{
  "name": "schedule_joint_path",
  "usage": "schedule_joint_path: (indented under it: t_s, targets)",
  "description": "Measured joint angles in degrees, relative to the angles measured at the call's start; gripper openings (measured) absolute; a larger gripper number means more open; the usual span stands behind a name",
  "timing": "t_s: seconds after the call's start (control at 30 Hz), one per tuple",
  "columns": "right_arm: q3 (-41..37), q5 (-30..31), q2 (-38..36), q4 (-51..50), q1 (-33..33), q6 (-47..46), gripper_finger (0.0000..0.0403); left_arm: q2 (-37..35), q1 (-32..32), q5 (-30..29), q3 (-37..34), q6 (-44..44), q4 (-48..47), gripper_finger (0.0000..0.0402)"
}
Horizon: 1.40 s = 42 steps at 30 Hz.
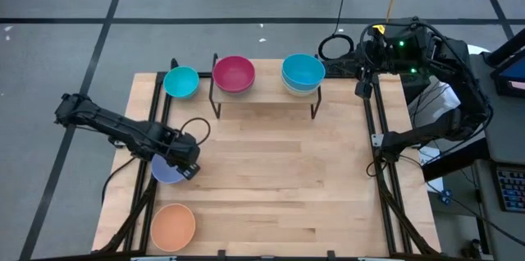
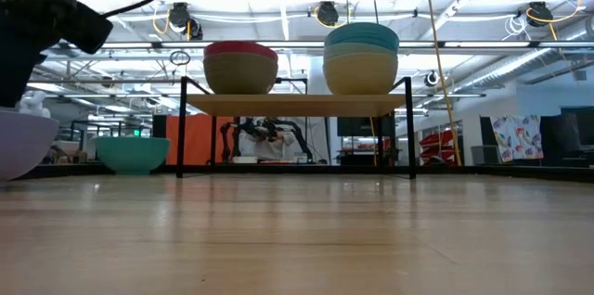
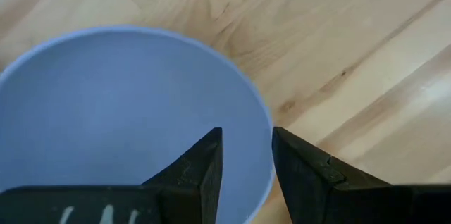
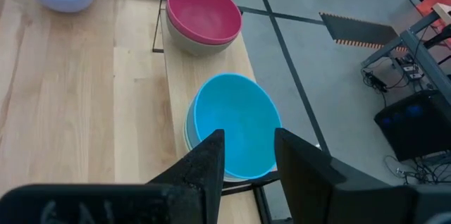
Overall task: Place and stack bowls onto a shelf
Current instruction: Stack the purple bowl on top of the red bowl on the shelf
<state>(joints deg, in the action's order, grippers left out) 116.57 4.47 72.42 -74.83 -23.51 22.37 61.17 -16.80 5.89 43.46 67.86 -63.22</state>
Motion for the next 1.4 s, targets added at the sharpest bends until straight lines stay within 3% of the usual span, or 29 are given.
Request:
schedule_joint_path:
  t_s: [0.77,1.1,1.4]
  targets:
    - [0.0,0.0,0.0,0.0,0.0,-0.1,0.0118,-0.2,0.0,-0.8,-4.6,0.4,9.7,0.0129]
    - [0.0,0.0,0.0,0.0,0.0,-0.2,0.0118,-0.2,0.0,4.5,-4.6,0.6,10.9,0.0129]
    - [0.0,0.0,0.0,0.0,0.0,-0.7,0.0118,2.7,-0.4,1.1,-4.6,-0.1,9.9,0.0129]
